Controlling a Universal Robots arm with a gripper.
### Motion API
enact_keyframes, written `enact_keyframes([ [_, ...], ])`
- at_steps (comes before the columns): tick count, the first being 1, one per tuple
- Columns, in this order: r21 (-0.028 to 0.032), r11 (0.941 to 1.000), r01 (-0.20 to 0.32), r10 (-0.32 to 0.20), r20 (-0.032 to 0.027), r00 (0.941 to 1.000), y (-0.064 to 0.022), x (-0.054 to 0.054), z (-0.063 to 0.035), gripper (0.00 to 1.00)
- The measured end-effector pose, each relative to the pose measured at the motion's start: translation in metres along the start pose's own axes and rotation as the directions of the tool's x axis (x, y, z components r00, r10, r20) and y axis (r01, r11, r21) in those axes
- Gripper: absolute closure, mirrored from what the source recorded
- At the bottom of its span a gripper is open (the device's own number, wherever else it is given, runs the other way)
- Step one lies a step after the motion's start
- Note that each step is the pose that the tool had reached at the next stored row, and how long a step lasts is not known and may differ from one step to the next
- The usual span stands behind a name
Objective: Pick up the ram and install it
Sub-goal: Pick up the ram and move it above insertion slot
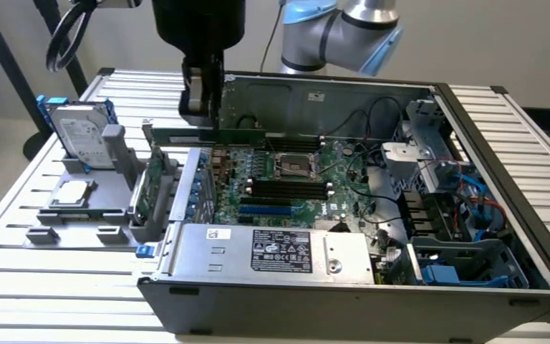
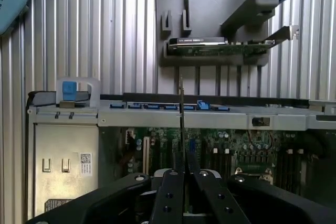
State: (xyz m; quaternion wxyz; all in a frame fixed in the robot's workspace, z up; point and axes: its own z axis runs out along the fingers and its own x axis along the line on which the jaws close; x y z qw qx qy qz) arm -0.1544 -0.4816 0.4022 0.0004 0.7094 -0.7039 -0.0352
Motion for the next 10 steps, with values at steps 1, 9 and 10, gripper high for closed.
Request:
enact_keyframes([
  [1,0.0000,1.0000,0.000,0.000,0.0000,1.0000,-0.0045,0.000,-0.0001,0.86],
  [9,-0.0001,1.0000,0.000,0.000,0.0001,1.0000,-0.0409,-0.002,-0.0003,0.86],
  [10,-0.0001,1.0000,0.000,0.000,0.0000,1.0000,-0.0450,-0.004,0.0000,0.86],
])
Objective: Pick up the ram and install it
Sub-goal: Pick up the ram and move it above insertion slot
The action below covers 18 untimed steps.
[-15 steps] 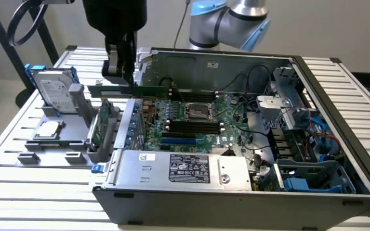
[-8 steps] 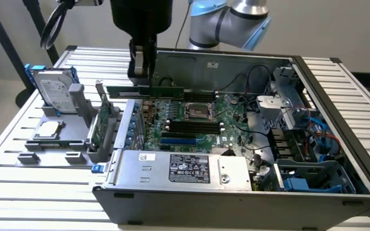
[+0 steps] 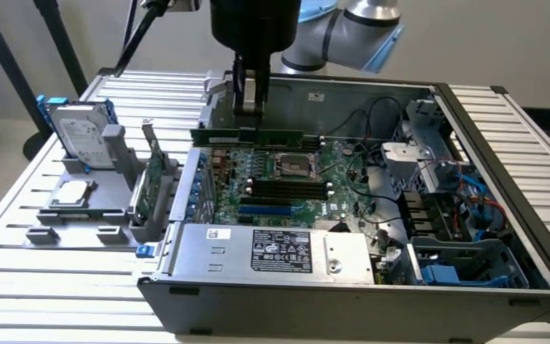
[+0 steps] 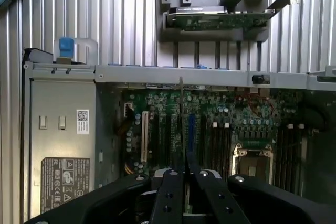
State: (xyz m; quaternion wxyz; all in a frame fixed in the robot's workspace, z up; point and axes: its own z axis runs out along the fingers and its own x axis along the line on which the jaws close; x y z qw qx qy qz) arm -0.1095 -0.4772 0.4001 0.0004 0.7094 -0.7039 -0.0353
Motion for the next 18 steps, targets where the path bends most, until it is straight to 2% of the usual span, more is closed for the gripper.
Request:
enact_keyframes([
  [3,0.0000,1.0000,0.000,0.000,-0.0006,1.0000,-0.0092,-0.009,0.0015,0.86],
  [12,0.0000,1.0000,0.000,0.000,-0.0044,1.0000,-0.0286,-0.042,0.0068,0.86],
  [18,0.0000,1.0000,-0.001,0.001,-0.0106,0.9999,-0.0376,-0.066,0.0119,0.86],
])
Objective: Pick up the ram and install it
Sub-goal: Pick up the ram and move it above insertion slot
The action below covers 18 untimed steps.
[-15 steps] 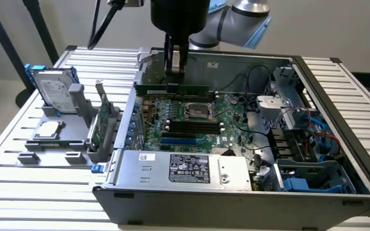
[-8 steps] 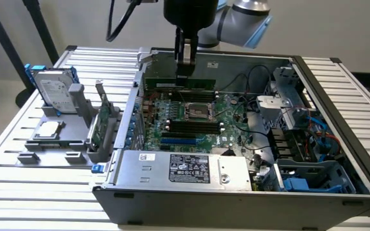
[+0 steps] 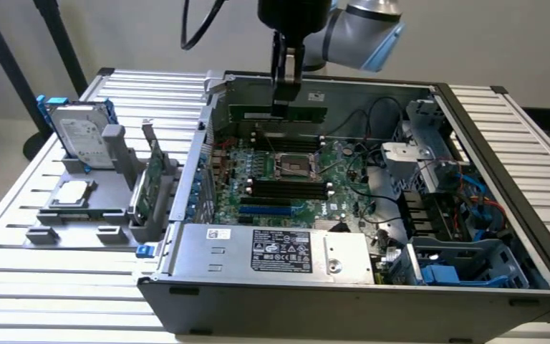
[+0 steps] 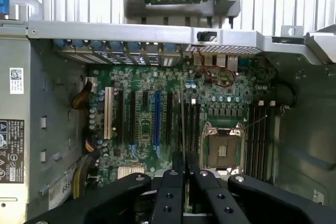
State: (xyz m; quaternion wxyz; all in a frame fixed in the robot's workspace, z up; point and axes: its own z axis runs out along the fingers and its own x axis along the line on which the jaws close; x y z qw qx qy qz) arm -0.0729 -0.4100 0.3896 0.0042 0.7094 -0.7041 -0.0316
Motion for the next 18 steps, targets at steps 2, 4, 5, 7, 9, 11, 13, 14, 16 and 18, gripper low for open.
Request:
enact_keyframes([
  [2,0.0000,1.0000,0.000,0.000,-0.0028,1.0000,-0.0029,-0.008,0.0020,0.86],
  [4,-0.0001,1.0000,0.000,0.000,-0.0071,1.0000,-0.0059,-0.015,0.0045,0.86],
  [5,-0.0001,1.0000,0.000,0.000,-0.0089,1.0000,-0.0077,-0.017,0.0058,0.86],
  [7,-0.0001,1.0000,-0.001,0.001,-0.0116,0.9999,-0.0116,-0.020,0.0084,0.86],
  [9,0.0001,1.0000,-0.006,0.006,-0.0127,0.9999,-0.0153,-0.021,0.0114,0.86],
  [11,0.0008,0.9997,-0.022,0.022,-0.0119,0.9997,-0.0175,-0.021,0.0147,0.86],
  [13,0.0015,0.9991,-0.042,0.042,-0.0111,0.9990,-0.0192,-0.021,0.0180,0.86],
  [14,0.0018,0.9986,-0.052,0.052,-0.0106,0.9986,-0.0200,-0.021,0.0197,0.86],
  [16,0.0026,0.9974,-0.072,0.072,-0.0098,0.9974,-0.0218,-0.021,0.0231,0.86],
  [18,0.0031,0.9962,-0.087,0.087,-0.0107,0.9962,-0.0234,-0.021,0.0257,0.86],
])
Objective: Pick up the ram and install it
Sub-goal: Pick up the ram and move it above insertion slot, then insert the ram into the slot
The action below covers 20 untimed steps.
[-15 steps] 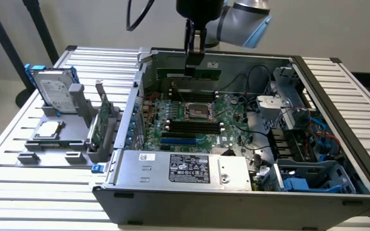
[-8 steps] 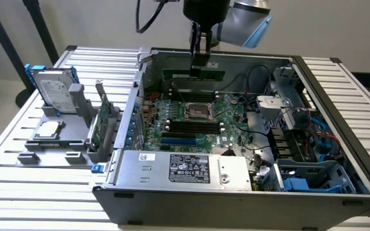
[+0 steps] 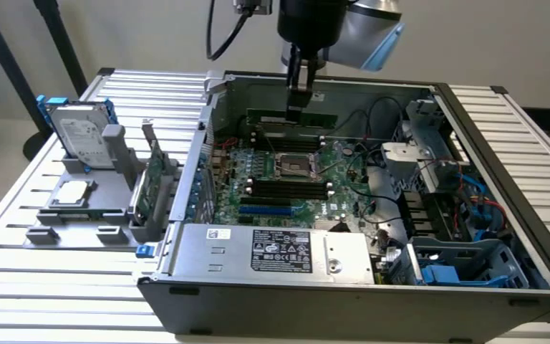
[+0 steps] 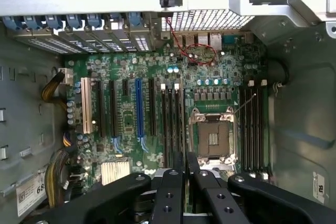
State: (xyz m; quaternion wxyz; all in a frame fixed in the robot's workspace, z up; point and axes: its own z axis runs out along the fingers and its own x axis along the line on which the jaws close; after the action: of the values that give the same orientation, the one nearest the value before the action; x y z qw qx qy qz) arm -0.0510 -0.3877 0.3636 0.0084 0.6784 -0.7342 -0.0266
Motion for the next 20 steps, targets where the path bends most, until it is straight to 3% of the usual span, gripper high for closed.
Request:
enact_keyframes([
  [6,0.0013,0.9996,-0.028,0.028,-0.0037,0.9996,-0.0027,-0.002,0.0078,0.86],
  [12,0.0054,0.9996,-0.029,0.029,-0.0034,0.9996,-0.0038,-0.002,0.0166,0.86],
  [20,0.0056,0.9996,-0.029,0.029,-0.0036,0.9996,-0.0042,-0.002,0.0171,0.86],
])
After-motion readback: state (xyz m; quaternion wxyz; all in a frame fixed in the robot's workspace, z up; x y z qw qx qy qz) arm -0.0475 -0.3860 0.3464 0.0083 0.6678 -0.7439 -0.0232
